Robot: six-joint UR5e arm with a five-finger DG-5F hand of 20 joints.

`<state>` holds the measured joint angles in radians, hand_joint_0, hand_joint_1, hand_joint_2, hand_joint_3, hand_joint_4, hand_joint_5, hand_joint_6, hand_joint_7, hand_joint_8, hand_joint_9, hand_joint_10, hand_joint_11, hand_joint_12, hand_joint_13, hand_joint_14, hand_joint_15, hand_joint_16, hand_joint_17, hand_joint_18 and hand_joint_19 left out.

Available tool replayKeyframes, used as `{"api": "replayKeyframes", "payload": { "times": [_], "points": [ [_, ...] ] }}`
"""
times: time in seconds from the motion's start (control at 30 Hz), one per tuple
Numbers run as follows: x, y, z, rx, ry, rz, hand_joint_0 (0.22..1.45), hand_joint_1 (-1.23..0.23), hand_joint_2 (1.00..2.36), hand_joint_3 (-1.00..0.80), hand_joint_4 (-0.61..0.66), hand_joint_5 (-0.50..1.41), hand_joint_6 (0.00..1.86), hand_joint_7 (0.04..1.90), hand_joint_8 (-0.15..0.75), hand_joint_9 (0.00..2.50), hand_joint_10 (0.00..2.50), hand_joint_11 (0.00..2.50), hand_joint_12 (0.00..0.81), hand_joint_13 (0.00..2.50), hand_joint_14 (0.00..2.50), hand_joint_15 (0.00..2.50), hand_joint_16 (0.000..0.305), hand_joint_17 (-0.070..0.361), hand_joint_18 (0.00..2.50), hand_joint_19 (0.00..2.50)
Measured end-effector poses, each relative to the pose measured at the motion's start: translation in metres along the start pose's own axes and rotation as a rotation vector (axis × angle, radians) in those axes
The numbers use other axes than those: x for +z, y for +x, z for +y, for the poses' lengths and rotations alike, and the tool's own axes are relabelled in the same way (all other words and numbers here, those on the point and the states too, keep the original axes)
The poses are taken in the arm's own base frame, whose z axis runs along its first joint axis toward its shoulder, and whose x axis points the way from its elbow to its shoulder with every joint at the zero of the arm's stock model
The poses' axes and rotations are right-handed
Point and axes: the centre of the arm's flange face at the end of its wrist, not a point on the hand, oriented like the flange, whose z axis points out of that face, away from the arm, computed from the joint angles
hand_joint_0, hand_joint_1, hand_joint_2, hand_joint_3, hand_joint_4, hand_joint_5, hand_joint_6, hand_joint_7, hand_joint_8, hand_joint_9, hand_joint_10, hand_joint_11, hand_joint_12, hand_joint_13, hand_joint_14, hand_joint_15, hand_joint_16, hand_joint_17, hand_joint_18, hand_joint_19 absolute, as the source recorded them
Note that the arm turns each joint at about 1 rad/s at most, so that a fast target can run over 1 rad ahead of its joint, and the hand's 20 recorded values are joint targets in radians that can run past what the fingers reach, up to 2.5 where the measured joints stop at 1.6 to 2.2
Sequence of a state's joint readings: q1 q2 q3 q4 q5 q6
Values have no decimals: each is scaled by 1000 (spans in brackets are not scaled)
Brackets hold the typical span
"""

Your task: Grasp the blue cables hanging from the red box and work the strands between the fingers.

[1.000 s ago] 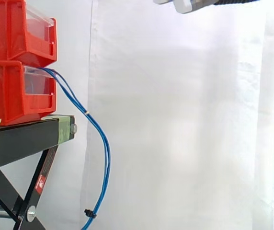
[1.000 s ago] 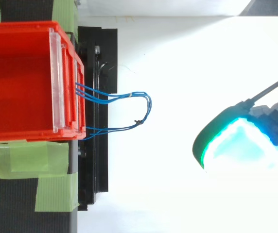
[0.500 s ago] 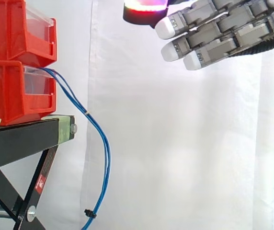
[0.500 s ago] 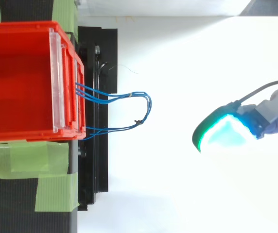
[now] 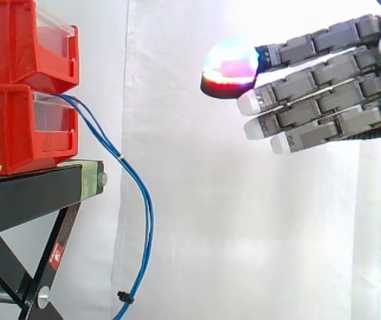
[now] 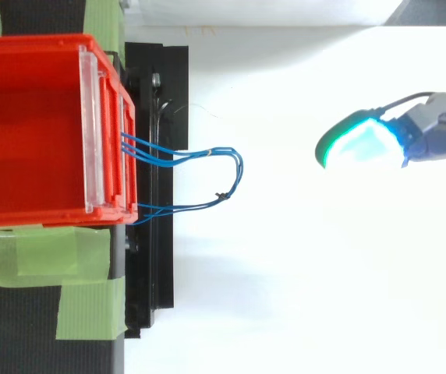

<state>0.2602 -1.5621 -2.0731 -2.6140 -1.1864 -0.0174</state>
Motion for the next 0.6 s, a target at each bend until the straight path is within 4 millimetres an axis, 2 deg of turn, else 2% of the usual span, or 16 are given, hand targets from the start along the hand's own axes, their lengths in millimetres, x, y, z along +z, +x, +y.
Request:
{"api": "replayKeyframes", "payload": {
  "times": [0.17,0.47,0.6],
  "points": [
    [-4,-3,-10,12,-28,-38,766,-489,1000,-1000,248,-186,8,757,357,252,5,227,424,0,2,122,80,180,0,0],
    [-5,-1,-15,22,-45,-75,768,-488,1000,-1000,251,-183,8,754,358,252,5,224,423,0,2,124,80,180,0,0],
    [-1,1,-31,20,-13,-71,768,-488,1000,-1000,253,-181,8,757,358,255,5,234,423,0,3,124,80,180,0,0]
  ]
}}
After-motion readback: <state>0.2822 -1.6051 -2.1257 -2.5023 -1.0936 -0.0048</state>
